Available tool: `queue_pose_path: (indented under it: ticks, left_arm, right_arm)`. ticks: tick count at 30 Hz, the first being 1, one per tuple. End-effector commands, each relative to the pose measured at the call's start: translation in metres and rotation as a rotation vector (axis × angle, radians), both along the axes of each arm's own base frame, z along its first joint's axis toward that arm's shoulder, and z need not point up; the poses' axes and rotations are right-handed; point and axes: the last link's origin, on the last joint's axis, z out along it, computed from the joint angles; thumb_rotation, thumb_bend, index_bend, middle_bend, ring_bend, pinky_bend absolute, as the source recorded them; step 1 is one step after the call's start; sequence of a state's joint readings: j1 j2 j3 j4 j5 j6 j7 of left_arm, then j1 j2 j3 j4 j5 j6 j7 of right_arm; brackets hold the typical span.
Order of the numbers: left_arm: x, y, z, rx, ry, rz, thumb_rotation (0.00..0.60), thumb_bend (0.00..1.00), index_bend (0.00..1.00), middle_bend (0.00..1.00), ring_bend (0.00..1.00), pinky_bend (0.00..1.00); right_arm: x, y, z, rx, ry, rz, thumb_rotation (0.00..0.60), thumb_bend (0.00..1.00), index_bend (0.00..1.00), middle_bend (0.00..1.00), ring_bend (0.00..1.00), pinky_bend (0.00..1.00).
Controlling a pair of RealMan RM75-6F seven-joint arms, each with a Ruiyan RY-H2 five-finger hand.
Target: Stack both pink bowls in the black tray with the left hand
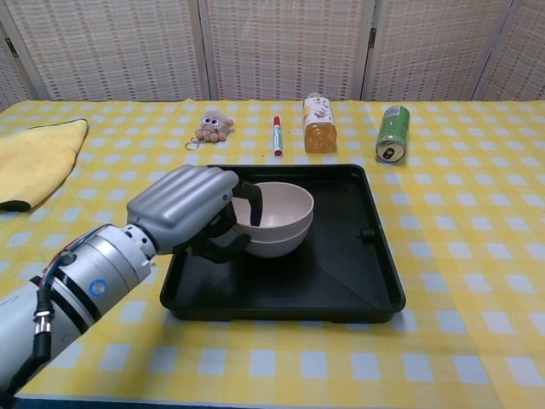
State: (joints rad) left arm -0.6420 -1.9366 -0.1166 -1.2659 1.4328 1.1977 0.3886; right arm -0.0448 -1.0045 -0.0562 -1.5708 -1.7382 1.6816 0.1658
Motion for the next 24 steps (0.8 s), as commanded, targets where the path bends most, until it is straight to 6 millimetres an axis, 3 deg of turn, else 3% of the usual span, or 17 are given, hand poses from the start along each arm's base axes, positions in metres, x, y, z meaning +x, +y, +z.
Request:
queue_pose_path:
  ticks: [1,10,17,18,20,21,22,24]
  left_arm:
    - [0.001,0.0,0.001,-0.002,-0.005,0.001,0.6,0.42,0.43,1.0,1.0,1.0]
    - [0.004,-0.004,0.019,0.035,-0.031,-0.018,0.6,0.33,0.25,1.0,1.0,1.0]
    - [-0.016,-0.012,0.075,0.131,-0.066,0.004,0.6,0.29,0.21,1.0,0.98,1.0]
    - [-0.028,-0.016,0.087,0.146,-0.06,0.015,0.6,0.3,0.22,0.95,0.93,0.98]
    - [-0.051,-0.024,0.106,0.142,-0.002,0.059,0.6,0.31,0.22,0.63,0.7,0.84]
    - [-0.062,-0.03,0.115,0.129,0.026,0.095,0.6,0.32,0.2,0.36,0.49,0.67]
    - [-0.077,-0.037,0.129,0.114,0.056,0.154,0.6,0.32,0.17,0.2,0.3,0.5]
    - [-0.093,-0.048,0.152,0.112,0.076,0.221,0.6,0.32,0.14,0.04,0.07,0.22]
  right_arm:
    - [0.0,0.0,0.0,0.003,0.001,-0.001,0.6,0.32,0.0,0.0,0.0,0.0]
    - [0.001,0.001,0.0,0.004,0.002,0.003,0.6,0.32,0.0,0.0,0.0,0.0]
    - [0.003,0.001,0.0,0.003,-0.001,0.017,0.6,0.32,0.0,0.0,0.0,0.0]
    - [0.003,0.001,-0.001,0.005,0.0,0.02,0.6,0.32,0.0,0.0,0.0,0.0]
    - [0.004,0.001,-0.002,0.009,0.001,0.021,0.6,0.32,0.0,0.0,0.0,0.0]
    - [0.004,0.0,-0.002,0.01,0.001,0.019,0.6,0.32,0.0,0.0,0.0,0.0]
    - [0.003,-0.001,-0.003,0.012,0.002,0.015,0.6,0.32,0.0,0.0,0.0,0.0]
    - [0.003,-0.004,-0.004,0.013,0.006,0.008,0.6,0.32,0.0,0.0,0.0,0.0]
